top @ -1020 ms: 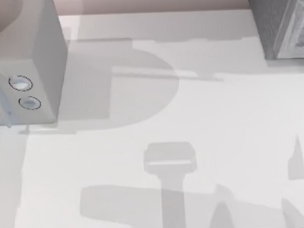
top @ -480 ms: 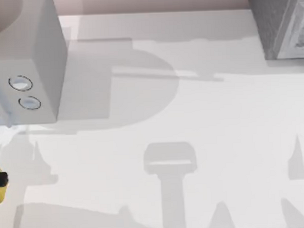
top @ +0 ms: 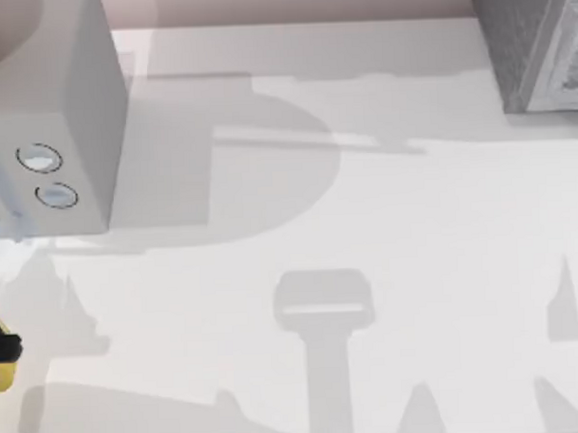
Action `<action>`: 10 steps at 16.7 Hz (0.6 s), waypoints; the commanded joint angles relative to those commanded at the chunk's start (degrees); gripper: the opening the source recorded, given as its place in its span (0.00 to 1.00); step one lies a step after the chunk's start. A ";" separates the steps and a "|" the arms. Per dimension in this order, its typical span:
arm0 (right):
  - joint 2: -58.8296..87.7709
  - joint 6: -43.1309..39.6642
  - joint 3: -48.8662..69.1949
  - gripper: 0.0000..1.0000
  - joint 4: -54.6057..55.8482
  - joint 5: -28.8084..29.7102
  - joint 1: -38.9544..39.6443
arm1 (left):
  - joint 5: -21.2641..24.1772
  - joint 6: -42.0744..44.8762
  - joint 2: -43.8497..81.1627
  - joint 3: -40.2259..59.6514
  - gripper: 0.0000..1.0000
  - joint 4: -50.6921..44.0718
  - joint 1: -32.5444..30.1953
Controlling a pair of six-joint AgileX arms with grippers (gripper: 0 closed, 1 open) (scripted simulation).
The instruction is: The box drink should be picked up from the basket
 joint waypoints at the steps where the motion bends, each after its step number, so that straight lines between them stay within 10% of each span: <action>1: 0.00 0.00 0.00 1.00 0.00 0.00 0.00 | -0.53 -0.47 0.57 0.21 0.00 -0.29 -0.40; 10: 0.00 0.00 0.00 1.00 0.00 0.00 0.00 | -25.53 -20.63 27.01 15.91 0.00 -9.76 -20.53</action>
